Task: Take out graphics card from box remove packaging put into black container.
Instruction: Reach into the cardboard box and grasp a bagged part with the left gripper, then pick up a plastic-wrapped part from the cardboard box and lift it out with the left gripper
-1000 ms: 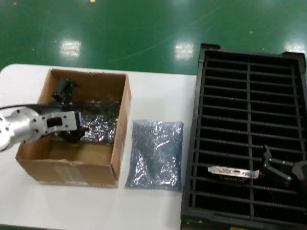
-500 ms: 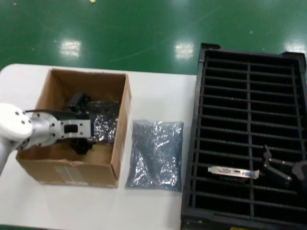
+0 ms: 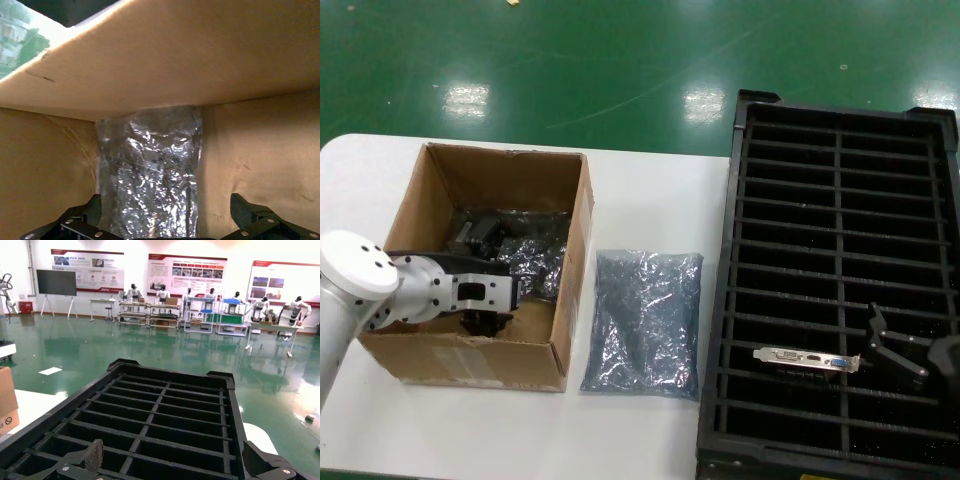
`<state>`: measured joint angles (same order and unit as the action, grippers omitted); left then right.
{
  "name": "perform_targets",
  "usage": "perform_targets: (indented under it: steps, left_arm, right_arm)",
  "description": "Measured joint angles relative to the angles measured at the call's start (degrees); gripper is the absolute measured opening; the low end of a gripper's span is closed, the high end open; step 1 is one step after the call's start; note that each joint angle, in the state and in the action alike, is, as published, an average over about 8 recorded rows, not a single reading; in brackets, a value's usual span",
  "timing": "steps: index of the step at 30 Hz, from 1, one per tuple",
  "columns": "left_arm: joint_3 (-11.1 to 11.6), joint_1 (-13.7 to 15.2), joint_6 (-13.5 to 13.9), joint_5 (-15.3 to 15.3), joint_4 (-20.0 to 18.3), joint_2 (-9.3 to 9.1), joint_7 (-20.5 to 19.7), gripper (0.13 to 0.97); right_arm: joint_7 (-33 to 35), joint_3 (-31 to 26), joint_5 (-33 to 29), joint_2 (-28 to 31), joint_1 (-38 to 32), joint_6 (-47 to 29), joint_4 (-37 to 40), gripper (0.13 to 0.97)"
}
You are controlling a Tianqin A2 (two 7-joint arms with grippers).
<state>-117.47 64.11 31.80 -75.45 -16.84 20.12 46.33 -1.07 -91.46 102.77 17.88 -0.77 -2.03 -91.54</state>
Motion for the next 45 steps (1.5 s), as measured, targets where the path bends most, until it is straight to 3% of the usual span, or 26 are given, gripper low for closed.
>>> perform_targets:
  steps: [8,14,17,22,28,35,43,45]
  left_arm:
    - [3.0,1.6,-2.9,-3.4,6.2,-1.50,9.1,0.874]
    - [6.3,2.7,-5.6,-6.7,10.2,-2.48,16.9,0.767]
    - [7.9,3.0,-6.6,-8.3,11.4,-2.76,20.3,0.731]
    - [10.2,2.9,-7.9,-10.6,12.3,-3.06,25.1,0.601]
    - [11.9,2.6,-8.7,-12.2,12.6,-3.23,28.9,0.475]
    - [11.3,1.3,-8.2,-11.6,9.7,-2.55,28.0,0.330]
    - [8.1,-2.9,-7.6,-8.1,-0.2,-0.04,19.9,0.205]
    - [7.2,-3.9,-7.6,-7.1,-2.9,0.67,17.5,0.205]
  right_arm:
    - [0.0,0.0,0.0,0.0,0.0,0.0,0.0,0.966]
    - [0.0,0.0,0.0,0.0,0.0,0.0,0.0,0.966]
    - [0.0,0.0,0.0,0.0,0.0,0.0,0.0,0.966]
    - [0.0,0.0,0.0,0.0,0.0,0.0,0.0,0.966]
    - [0.0,0.0,0.0,0.0,0.0,0.0,0.0,0.966]
    - [0.0,0.0,0.0,0.0,0.0,0.0,0.0,0.966]
    - [0.0,0.0,0.0,0.0,0.0,0.0,0.0,0.966]
    - [0.0,0.0,0.0,0.0,0.0,0.0,0.0,0.966]
